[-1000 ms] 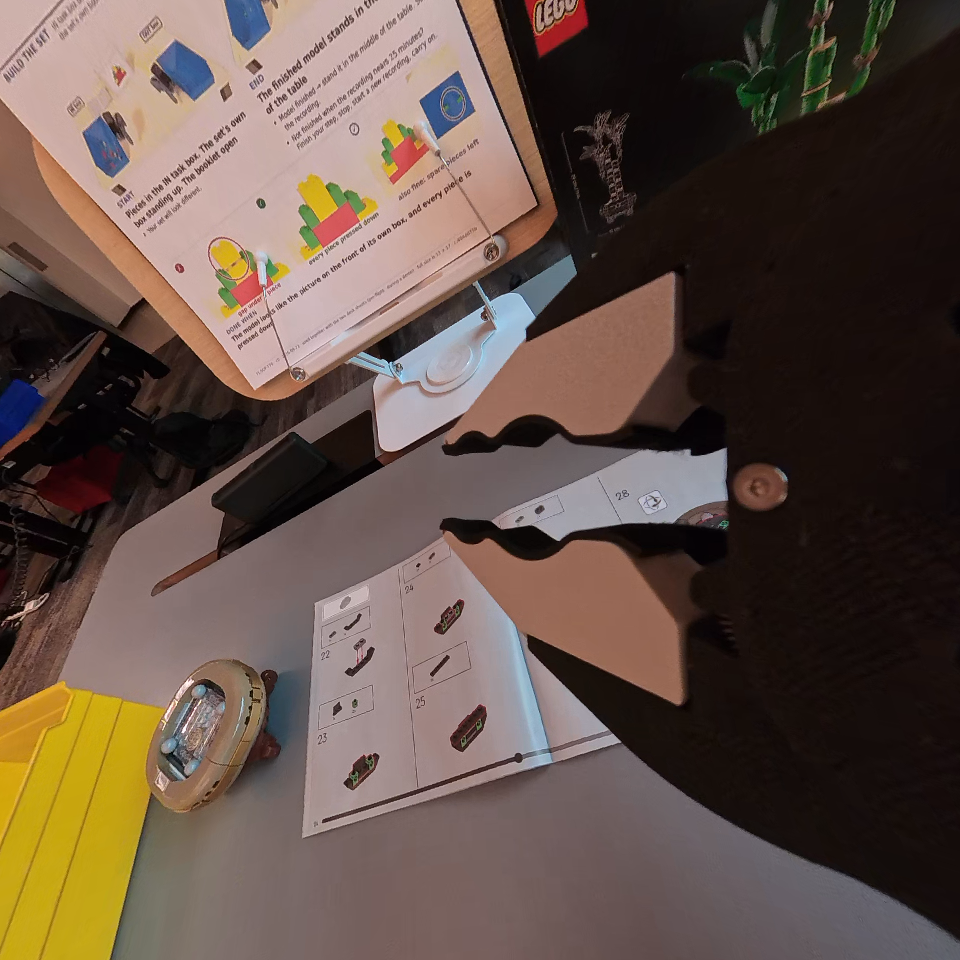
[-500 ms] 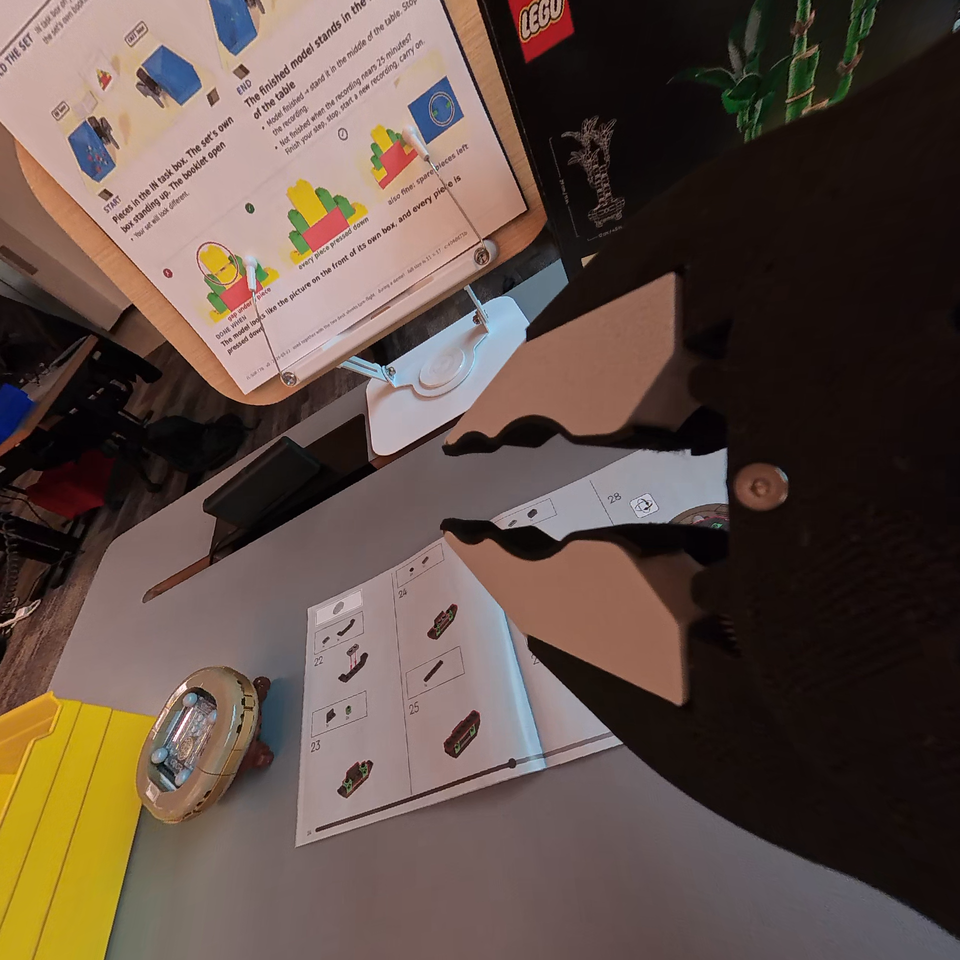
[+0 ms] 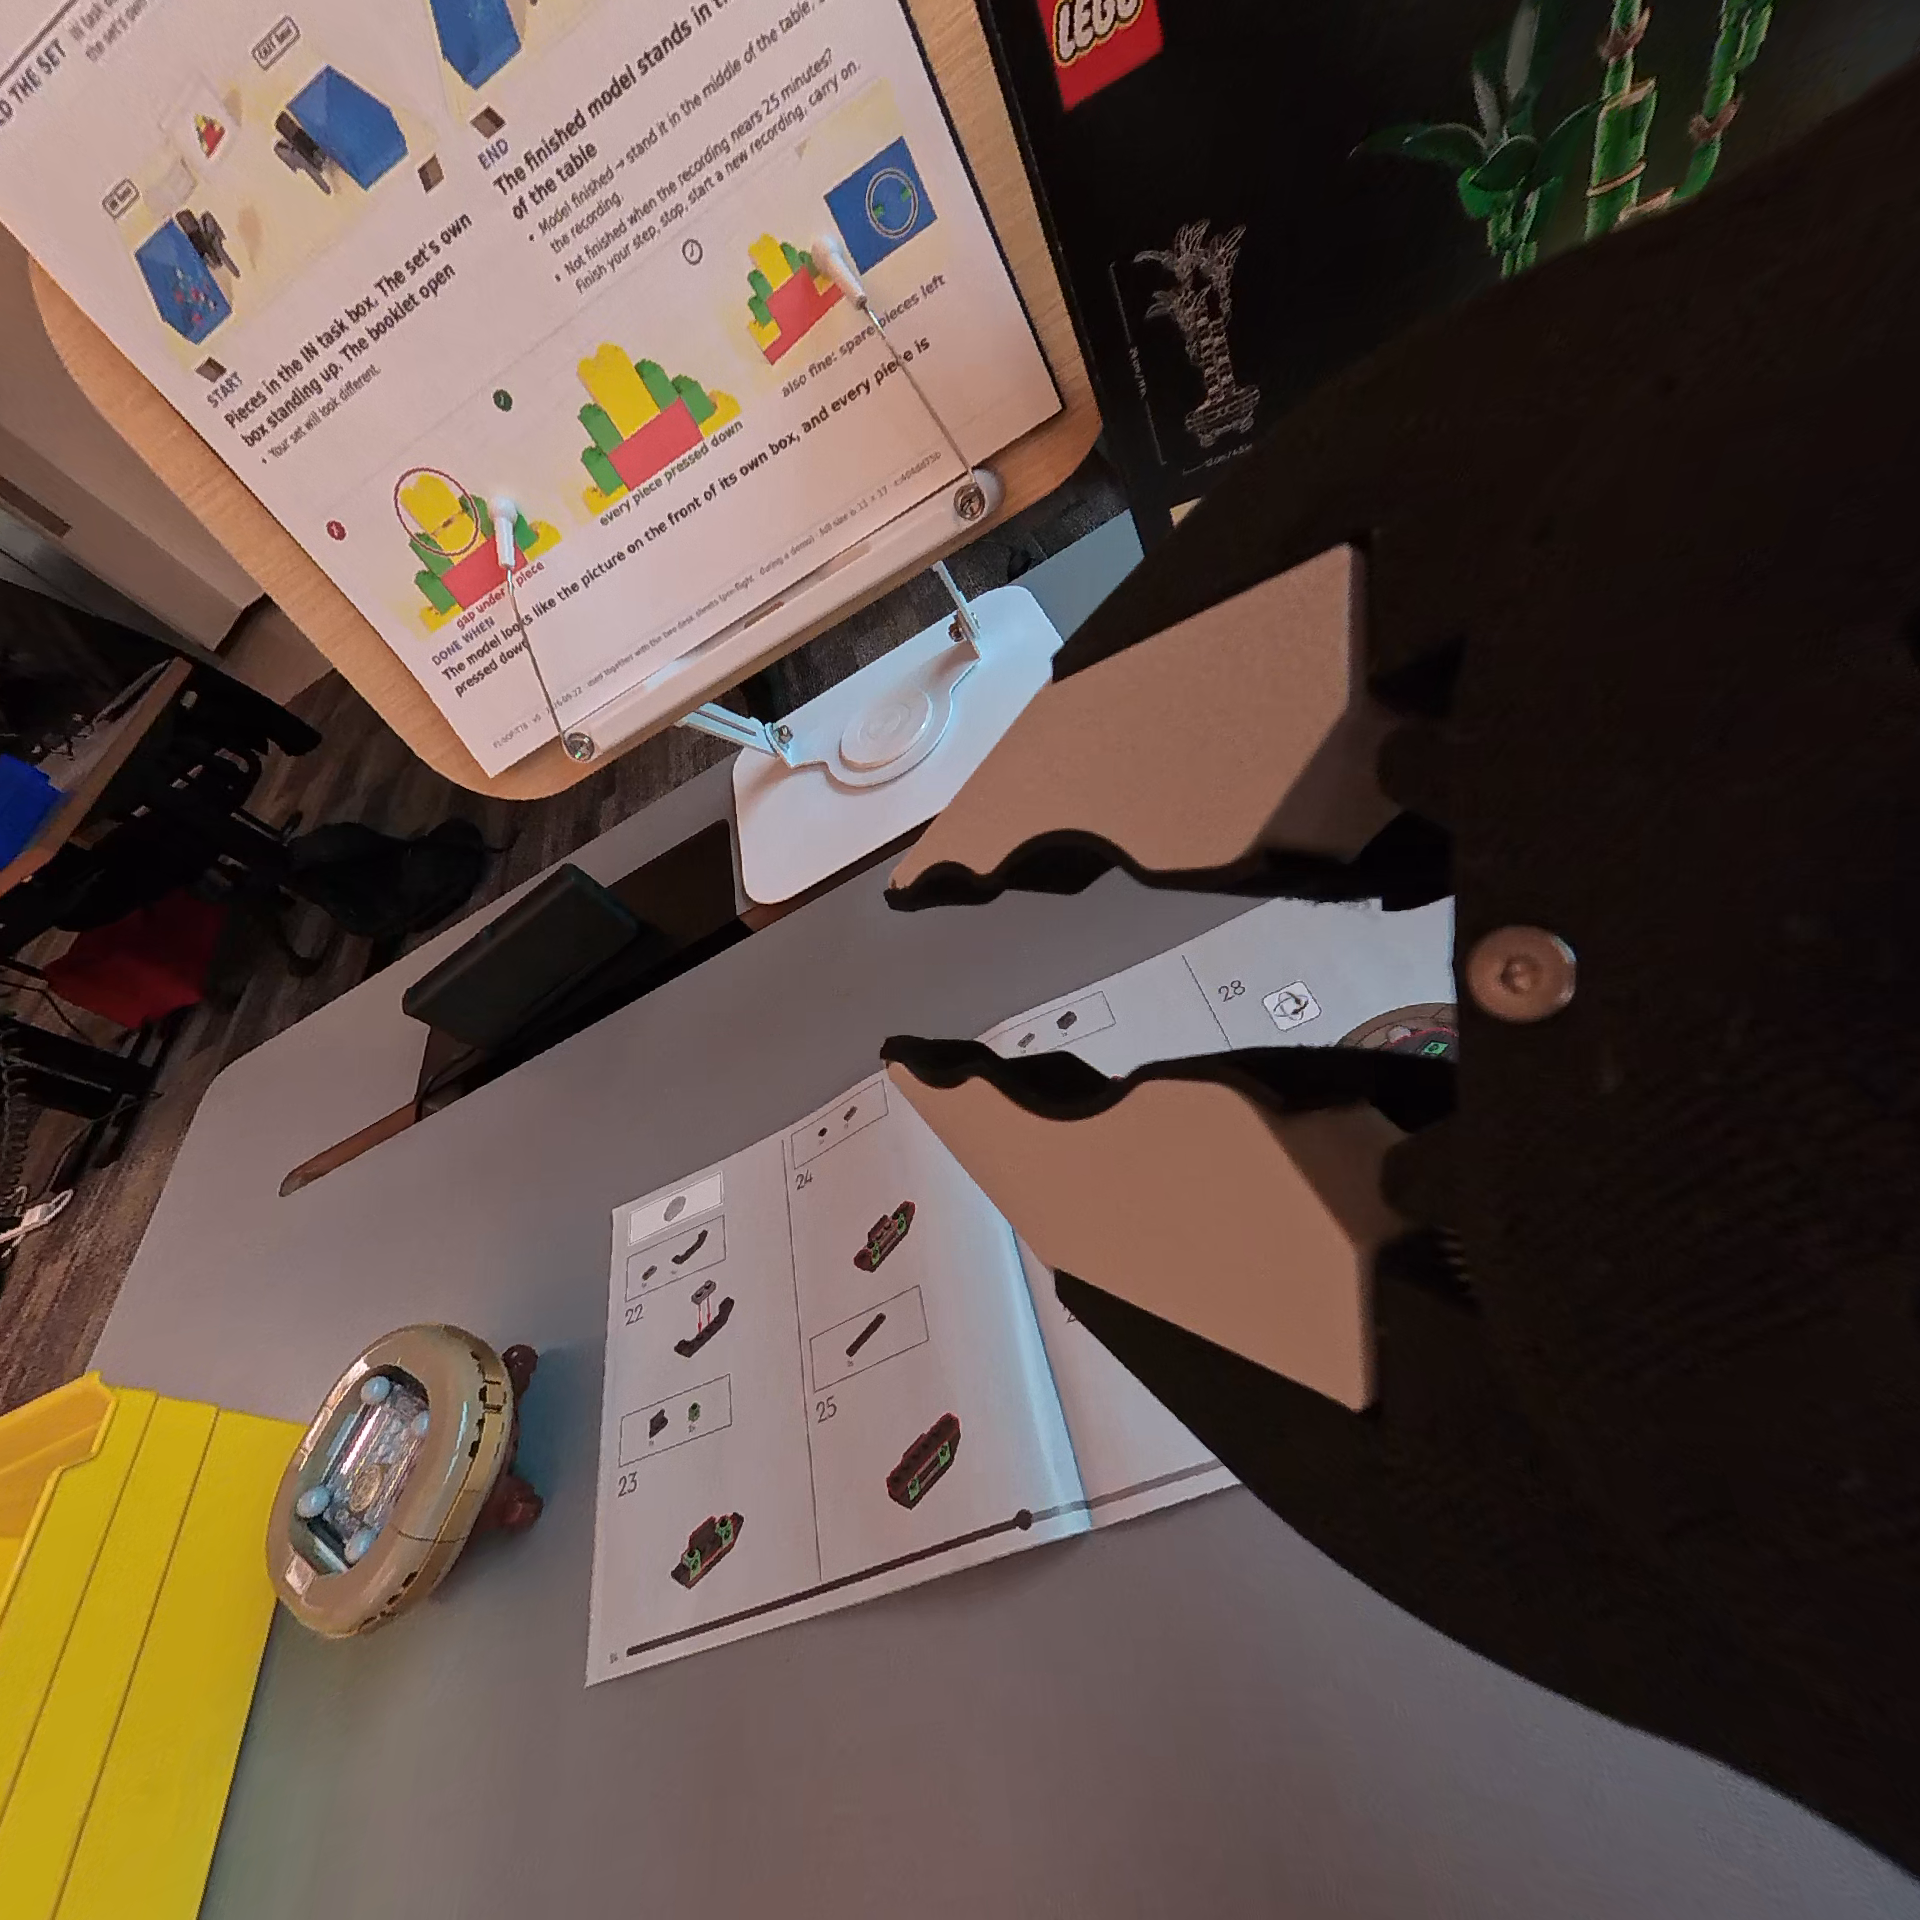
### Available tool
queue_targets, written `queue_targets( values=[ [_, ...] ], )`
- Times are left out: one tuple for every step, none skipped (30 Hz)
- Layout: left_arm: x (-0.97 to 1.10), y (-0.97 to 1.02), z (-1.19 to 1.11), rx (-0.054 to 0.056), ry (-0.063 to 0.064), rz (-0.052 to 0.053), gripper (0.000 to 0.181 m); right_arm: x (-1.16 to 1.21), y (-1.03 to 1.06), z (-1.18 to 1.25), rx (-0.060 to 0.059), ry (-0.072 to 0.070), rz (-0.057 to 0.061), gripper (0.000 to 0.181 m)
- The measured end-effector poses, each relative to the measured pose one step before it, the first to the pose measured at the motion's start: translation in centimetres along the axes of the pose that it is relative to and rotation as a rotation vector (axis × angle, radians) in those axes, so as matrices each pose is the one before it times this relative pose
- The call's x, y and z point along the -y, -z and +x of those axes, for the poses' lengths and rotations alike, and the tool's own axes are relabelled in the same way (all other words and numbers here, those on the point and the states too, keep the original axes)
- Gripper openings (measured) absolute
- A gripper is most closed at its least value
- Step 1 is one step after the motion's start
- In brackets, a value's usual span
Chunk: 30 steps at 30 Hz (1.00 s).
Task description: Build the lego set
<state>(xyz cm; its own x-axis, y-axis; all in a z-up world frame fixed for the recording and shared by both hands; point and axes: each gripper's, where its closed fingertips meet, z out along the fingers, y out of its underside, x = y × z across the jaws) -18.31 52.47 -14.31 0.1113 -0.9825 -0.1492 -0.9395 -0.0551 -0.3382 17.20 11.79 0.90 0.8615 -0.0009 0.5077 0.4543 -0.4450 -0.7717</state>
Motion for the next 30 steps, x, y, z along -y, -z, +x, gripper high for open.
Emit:
queue_targets(
  values=[
    [0.577,0.464,0.987,-0.0478,0.0092,0.0389,0.022,-0.010,-0.022,-0.056,0.0009,0.0022,-0.0020,0.024],
    [0.485,0.406,1.160,-0.0528,0.0037,0.0352,0.022,-0.056,-0.014,-0.039,-0.0006,0.0030,-0.0042,0.024],
    [0.185,0.257,1.138,-0.0476,-0.0013,0.0175,0.024,-0.062,0.017,-0.028,-0.0009,0.0032,-0.0042,0.024],
    [-0.031,0.134,0.953,-0.0324,-0.0073,0.0048,0.026,-0.044,0.037,0.016,-0.0018,0.0018,-0.0026,0.024],
    [-0.025,0.042,0.911,-0.0240,-0.0170,0.0098,0.027,-0.020,0.057,0.020,-0.0013,-0.0004,0.0000,0.024],
    [-0.040,-0.052,1.033,-0.0297,-0.0256,0.0088,0.029,0.005,0.062,0.044,-0.0007,-0.0028,0.0021,0.024],
    [0.023,-0.086,0.996,-0.0258,-0.0267,0.0114,0.031,0.014,0.038,0.069,-0.0011,-0.0038,0.0034,0.024],
    [0.109,-0.090,0.889,-0.0210,-0.0263,0.0153,0.032,0.031,0.031,0.060,-0.0001,-0.0040,0.0037,0.024],
    [0.119,-0.108,0.721,-0.0129,-0.0252,0.0125,0.034,0.019,-0.002,0.029,0.0005,-0.0036,0.0032,0.024],
    [0.049,-0.104,0.324,0.0050,-0.0198,0.0072,0.035,0.011,-0.028,0.009,0.0008,-0.0033,0.0024,0.024],
    [-0.018,-0.148,0.171,0.0077,-0.0160,0.0004,0.037,-0.009,-0.050,-0.049,0.0022,-0.0015,0.0001,0.024],
    [-0.041,-0.160,0.067,0.0089,-0.0125,-0.0011,0.038,-0.055,-0.073,-0.077,0.0019,0.0016,-0.0039,0.024],
    [-0.077,-0.192,-0.045,0.0109,-0.0081,-0.0043,0.039,-0.102,-0.066,-0.070,0.0002,0.0050,-0.0069,0.024],
    [-0.198,-0.208,-0.080,0.0083,-0.0060,-0.0137,0.040,-0.114,-0.054,-0.083,-0.0004,0.0071,-0.0074,0.024],
    [-0.229,-0.235,-0.128,0.0070,-0.0037,-0.0166,0.041,-0.107,-0.042,-0.059,-0.0002,0.0057,-0.0065,0.024],
    [-0.248,-0.245,-0.208,0.0089,-0.0012,-0.0189,0.043,-0.100,-0.019,-0.027,-0.0002,0.0021,-0.0047,0.024],
    [-0.090,-0.178,-0.184,0.0079,-0.0022,-0.0098,0.042,-0.053,-0.003,0.013,-0.0001,-0.0006,-0.0018,0.024],
    [0.192,-0.051,-0.047,0.0002,-0.0006,0.0090,0.040,-0.026,0.020,0.018,0.0004,-0.0015,0.0008,0.024],
    [0.141,-0.006,-0.075,0.0003,0.0044,0.0040,0.040,-0.011,0.040,0.062,-0.0007,-0.0021,0.0015,0.024],
    [0.008,0.003,-0.165,0.0041,0.0058,-0.0028,0.039,-0.014,0.058,0.087,-0.0017,-0.0023,0.0018,0.024],
    [-0.121,-0.043,-0.193,0.0056,0.0029,-0.0090,0.038,0.006,0.070,0.096,-0.0017,-0.0026,0.0024,0.024],
    [-0.223,-0.091,-0.145,0.0029,-0.0004,-0.0132,0.037,0.013,0.063,0.076,-0.0014,-0.0029,0.0032,0.024],
    [-0.161,-0.112,-0.156,0.0047,-0.0021,-0.0069,0.037,0.005,0.067,0.064,-0.0006,-0.0032,0.0026,0.024],
    [0.106,0.022,-0.144,0.0053,-0.0019,0.0086,0.034,-0.022,0.049,0.047,-0.0005,-0.0020,0.0013,0.024],
    [0.222,0.167,-0.087,0.0039,-0.0021,0.0154,0.031,-0.046,0.038,0.047,-0.0012,-0.0006,-0.0004,0.024],
    [0.293,0.293,-0.081,0.0050,-0.0046,0.0185,0.029,-0.088,0.017,0.040,-0.0011,-0.0005,-0.0020,0.024],
    [0.286,0.384,-0.150,0.0047,-0.0029,0.0163,0.029,-0.101,0.005,0.032,-0.0006,-0.0011,-0.0024,0.024],
    [0.246,0.407,-0.335,0.0098,0.0016,0.0121,0.029,-0.092,-0.032,0.015,0.0004,-0.0020,-0.0019,0.024],
    [0.186,0.378,-0.559,0.0152,0.0058,0.0074,0.029,-0.066,-0.053,-0.007,0.0011,-0.0025,-0.0011,0.024],
    [0.075,0.336,-0.739,0.0181,0.0076,-0.0001,0.029,-0.047,-0.070,-0.051,0.0024,-0.0017,-0.0008,0.024]
  ],
)
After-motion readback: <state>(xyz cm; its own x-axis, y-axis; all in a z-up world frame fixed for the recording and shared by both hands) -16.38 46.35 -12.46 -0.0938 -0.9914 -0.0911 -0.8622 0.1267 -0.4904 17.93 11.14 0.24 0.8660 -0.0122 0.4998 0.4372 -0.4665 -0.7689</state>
